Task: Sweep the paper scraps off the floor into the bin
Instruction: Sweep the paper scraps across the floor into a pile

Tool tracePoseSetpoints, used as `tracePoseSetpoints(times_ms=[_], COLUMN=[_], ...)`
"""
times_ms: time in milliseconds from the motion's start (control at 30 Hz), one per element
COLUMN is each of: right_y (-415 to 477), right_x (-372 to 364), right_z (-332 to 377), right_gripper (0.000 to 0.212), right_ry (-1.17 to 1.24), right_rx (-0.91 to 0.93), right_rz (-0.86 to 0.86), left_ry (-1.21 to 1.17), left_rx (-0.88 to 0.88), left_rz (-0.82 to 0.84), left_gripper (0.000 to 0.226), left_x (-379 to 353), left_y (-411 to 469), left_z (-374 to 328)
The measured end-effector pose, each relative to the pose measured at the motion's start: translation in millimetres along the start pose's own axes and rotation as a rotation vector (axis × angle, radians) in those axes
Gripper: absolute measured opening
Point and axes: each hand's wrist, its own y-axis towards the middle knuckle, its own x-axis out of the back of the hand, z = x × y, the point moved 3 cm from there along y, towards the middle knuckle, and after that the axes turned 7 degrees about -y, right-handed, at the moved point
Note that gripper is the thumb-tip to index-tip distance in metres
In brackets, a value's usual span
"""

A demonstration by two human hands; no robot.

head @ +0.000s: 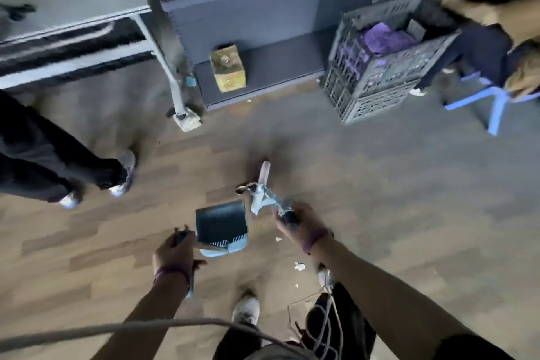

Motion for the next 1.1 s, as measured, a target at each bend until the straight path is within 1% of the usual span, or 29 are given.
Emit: tracePoseSetpoints(times_ms=[33,67,100,133,200,267,367,433,500,567,600,633,733,833,867,967,1033,1100], right_y=[-5.2,-14.5,-16.2,-23.0,-36.6,-45.6,-66.5,-86.2,-105.0,-122.1,-130.8,-139.6,-166.3,-192.9,-203.5,-243.4,-272.2,-304.7], right_x=[-6.8,-10.6,-17.8,-24.9,-36.4,-42.5,-53.1,-59.9,-66.2,-73.4,-77.9,-82.2,-91.8,-97.2,-97.5,-99.6,-103.2,-106.8], right_z=[-8.6,-17.2,-28.0,-33.9,-50.0,-65.2,-88.6,-101.2,-113.1,-125.6,-132.8,-139.9,-161.6,-185.2,-192.1,-211.2,-226.3,-239.4], right_gripper=[0.018,0.019,0.021,0.022,0.022,0.027,0.038,0.028,0.019,0.017,0.019,0.020,0.027,0.047,0.047,0.034,0.031,0.029], right_ry=[-0.114,-0.364,-0.432,-0.441,-0.310,-0.230,-0.198,-0.155,-0.117,-0.130,-0.155,-0.164,-0.166,-0.170,-0.182,-0.192,-0.209,-0.214], right_rx=[-0.082,-0.135,-0.185,-0.207,-0.288,-0.374,-0.434,-0.444,-0.420,-0.408,-0.416,-0.422,-0.455,-0.483,-0.494,-0.542,-0.560,-0.588], right_rz=[-0.096,-0.205,-0.300,-0.354,-0.415,-0.497,-0.515,-0.524,-0.540,-0.519,-0.502,-0.486,-0.494,-0.498,-0.493,-0.512,-0.540,-0.554], left_ry=[0.059,0.103,0.129,0.148,0.212,0.280,0.348,0.400,0.494,0.629,0.700,0.764,0.900,1.000,1.018,1.039,1.034,1.109], left_rx=[-0.017,-0.032,-0.047,-0.052,-0.054,-0.059,-0.065,-0.101,-0.196,-0.300,-0.345,-0.382,-0.461,-0.524,-0.538,-0.543,-0.536,-0.563], left_rz=[0.030,0.052,0.073,0.087,0.123,0.164,0.194,0.217,0.253,0.288,0.307,0.320,0.367,0.413,0.430,0.488,0.540,0.588], left_gripper=[0.012,0.011,0.009,0.008,0.009,0.013,0.022,0.024,0.029,0.018,0.013,0.012,0.016,0.020,0.019,0.017,0.017,0.019], left_x=[6.7,13.5,19.1,22.8,25.6,21.6,7.0,-5.4,-16.3,-24.9,-28.4,-31.0,-36.9,-42.1,-43.4,-44.0,-41.2,-33.8], left_y=[7.8,14.4,19.8,23.8,28.1,31.1,32.6,29.4,29.5,24.5,20.3,15.9,0.6,-23.5,-32.0,-64.3,-89.9,-117.3], left_z=[-4.6,-9.0,-13.0,-15.7,-17.5,-17.1,-12.4,-7.9,-2.5,0.9,3.3,6.4,20.2,36.3,44.1,74.9,98.4,122.4])
